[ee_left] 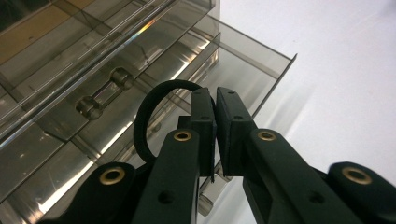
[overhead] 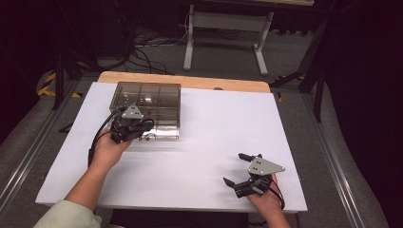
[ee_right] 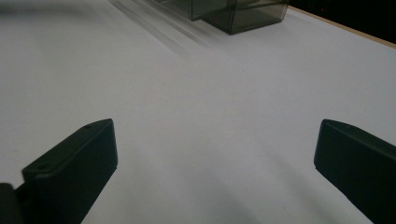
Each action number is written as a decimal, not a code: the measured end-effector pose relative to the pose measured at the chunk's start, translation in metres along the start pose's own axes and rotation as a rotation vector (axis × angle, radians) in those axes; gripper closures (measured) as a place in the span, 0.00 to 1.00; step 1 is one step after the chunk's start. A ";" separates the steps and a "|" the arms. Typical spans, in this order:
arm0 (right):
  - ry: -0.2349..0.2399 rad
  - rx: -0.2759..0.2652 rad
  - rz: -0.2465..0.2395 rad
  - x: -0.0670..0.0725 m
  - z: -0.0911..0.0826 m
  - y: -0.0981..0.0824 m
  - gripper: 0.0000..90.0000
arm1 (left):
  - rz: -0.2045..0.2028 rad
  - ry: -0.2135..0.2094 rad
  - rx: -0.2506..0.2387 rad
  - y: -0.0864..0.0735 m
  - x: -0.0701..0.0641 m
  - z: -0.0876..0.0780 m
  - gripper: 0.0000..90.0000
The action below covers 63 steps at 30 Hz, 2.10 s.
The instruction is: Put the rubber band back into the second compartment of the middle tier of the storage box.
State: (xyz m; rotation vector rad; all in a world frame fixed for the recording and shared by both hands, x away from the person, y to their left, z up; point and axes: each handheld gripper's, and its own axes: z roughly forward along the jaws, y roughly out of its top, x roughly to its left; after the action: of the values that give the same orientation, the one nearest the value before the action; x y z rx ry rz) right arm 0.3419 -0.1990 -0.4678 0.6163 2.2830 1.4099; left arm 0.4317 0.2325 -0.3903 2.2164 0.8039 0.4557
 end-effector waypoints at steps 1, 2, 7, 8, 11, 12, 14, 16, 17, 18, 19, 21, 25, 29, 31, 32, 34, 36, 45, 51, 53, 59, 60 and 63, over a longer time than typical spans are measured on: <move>0.000 0.000 0.000 0.000 0.000 0.000 0.00 | -0.005 -0.001 0.002 0.000 0.000 0.001 0.95; 0.000 0.000 0.000 0.000 0.000 0.000 0.00 | -0.004 -0.002 0.002 0.000 0.001 0.001 0.95; -0.001 0.002 -0.001 0.000 0.000 0.000 0.00 | 0.001 0.009 0.008 0.001 0.000 0.003 0.95; -0.001 0.002 -0.001 0.000 0.000 0.000 0.00 | 0.003 0.015 0.008 0.001 0.001 0.004 0.95; 0.000 0.002 -0.001 0.000 0.000 0.000 0.00 | 0.000 0.016 0.018 0.000 0.001 0.006 0.95; 0.000 0.002 -0.002 0.000 0.000 0.000 0.00 | 0.002 0.017 0.025 0.000 0.001 0.006 0.95; 0.000 0.002 -0.002 0.000 0.000 0.000 0.00 | 0.005 0.020 0.036 0.000 0.002 0.008 0.95; 0.001 0.002 -0.002 0.000 0.000 0.000 0.00 | -0.002 0.009 0.048 -0.001 0.001 0.010 0.95; 0.001 0.002 -0.001 0.000 0.000 0.000 0.00 | 0.002 0.008 0.054 -0.001 0.001 0.011 0.95; 0.001 0.002 -0.001 0.000 0.000 0.000 0.00 | 0.002 0.010 0.057 -0.001 0.001 0.012 0.95; 0.001 0.002 -0.001 0.000 0.000 0.000 0.00 | 0.010 0.022 0.062 -0.001 0.001 0.013 0.95; 0.001 0.002 -0.002 0.000 0.000 0.000 0.00 | 0.011 0.027 0.070 -0.001 0.001 0.014 0.95; 0.001 0.002 -0.002 0.000 0.000 0.000 0.00 | 0.006 0.026 0.082 -0.002 0.002 0.016 0.95; -0.001 0.004 -0.002 0.000 0.000 0.000 0.00 | 0.008 0.021 0.092 -0.002 0.002 0.018 0.95; 0.000 0.002 -0.001 0.000 0.000 0.000 0.00 | 0.011 0.023 0.100 -0.003 0.002 0.020 0.95; -0.001 0.004 -0.002 0.000 0.000 0.000 0.00 | 0.011 0.025 0.097 -0.003 0.003 0.020 0.95; -0.001 0.004 -0.002 0.000 0.000 0.000 0.00 | 0.011 0.030 0.103 -0.003 0.003 0.021 0.95; -0.001 0.004 -0.002 0.000 0.000 0.000 0.00 | 0.010 0.032 0.111 -0.004 0.004 0.021 0.95; -0.001 0.004 -0.002 0.000 0.000 0.000 0.00 | 0.002 0.036 0.129 -0.005 0.005 0.023 0.95; -0.001 0.004 -0.002 0.000 0.000 0.000 0.00 | 0.002 0.035 0.134 -0.005 0.006 0.024 0.95; -0.001 0.004 -0.002 0.000 0.000 0.000 0.00 | 0.004 0.037 0.133 -0.005 0.006 0.025 0.94; 0.000 0.003 -0.001 0.000 0.000 0.000 0.00 | -0.001 0.035 0.121 -0.005 0.007 0.023 0.88; 0.000 0.003 -0.001 0.000 0.000 0.000 0.00 | -0.003 0.035 0.114 -0.005 0.007 0.022 0.88; 0.001 0.002 -0.001 0.000 0.000 0.000 0.00 | -0.002 0.033 0.089 -0.004 0.005 0.015 0.88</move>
State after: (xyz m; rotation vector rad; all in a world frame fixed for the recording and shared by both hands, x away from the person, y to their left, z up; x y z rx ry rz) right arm 0.3420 -0.1988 -0.4679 0.6153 2.2862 1.4078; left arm 0.4421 0.2300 -0.4028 2.2951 0.8585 0.4650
